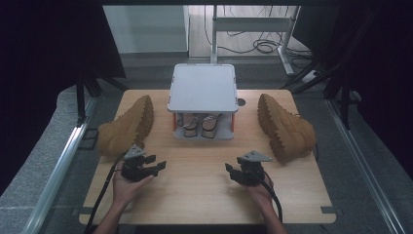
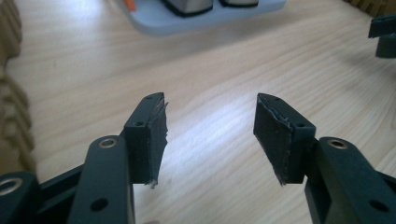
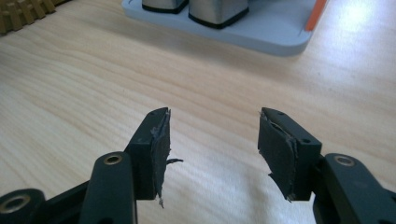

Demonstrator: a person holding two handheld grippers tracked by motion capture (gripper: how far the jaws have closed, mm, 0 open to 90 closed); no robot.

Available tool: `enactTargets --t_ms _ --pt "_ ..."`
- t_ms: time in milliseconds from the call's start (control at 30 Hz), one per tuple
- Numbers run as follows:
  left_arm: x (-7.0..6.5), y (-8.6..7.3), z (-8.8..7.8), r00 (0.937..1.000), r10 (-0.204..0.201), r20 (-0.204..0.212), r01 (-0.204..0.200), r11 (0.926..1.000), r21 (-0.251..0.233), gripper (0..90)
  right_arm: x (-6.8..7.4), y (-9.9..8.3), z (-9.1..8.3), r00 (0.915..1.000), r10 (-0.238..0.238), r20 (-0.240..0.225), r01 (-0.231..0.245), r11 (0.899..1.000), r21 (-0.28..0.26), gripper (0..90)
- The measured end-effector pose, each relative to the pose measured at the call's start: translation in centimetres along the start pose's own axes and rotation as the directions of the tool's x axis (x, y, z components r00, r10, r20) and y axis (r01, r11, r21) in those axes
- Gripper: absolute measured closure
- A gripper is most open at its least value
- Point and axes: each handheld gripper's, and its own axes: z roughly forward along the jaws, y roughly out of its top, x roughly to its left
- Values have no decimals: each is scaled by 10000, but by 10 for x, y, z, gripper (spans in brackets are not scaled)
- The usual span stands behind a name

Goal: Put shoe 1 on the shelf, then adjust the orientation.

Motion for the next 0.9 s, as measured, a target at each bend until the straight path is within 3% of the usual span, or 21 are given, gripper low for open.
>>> enactTargets --t_ms 200,367,433,633,900 --pt "6 -6 -2 9997 -225 4 225 9997 56 427 -3 -3 -5 9999 81 -66 -82 9999 -117 430" --pt "4 -6 -6 9999 -144 -7 144 9999 -52 429 -3 -3 -4 9999 133 -65 -133 9999 -47 421" --pt "3 -4 -12 9999 -57 -126 54 9997 -235 434 -4 -2 -5 9999 144 -69 -144 9999 -36 417" --pt "13 7 -39 9981 -377 -480 336 9960 -831 473 -5 -1 -4 10000 56 -26 -55 10000 67 412" --pt "35 18 -65 9951 -241 -954 149 9952 -964 615 -5 1 -7 10000 -64 58 64 10000 -31 410"
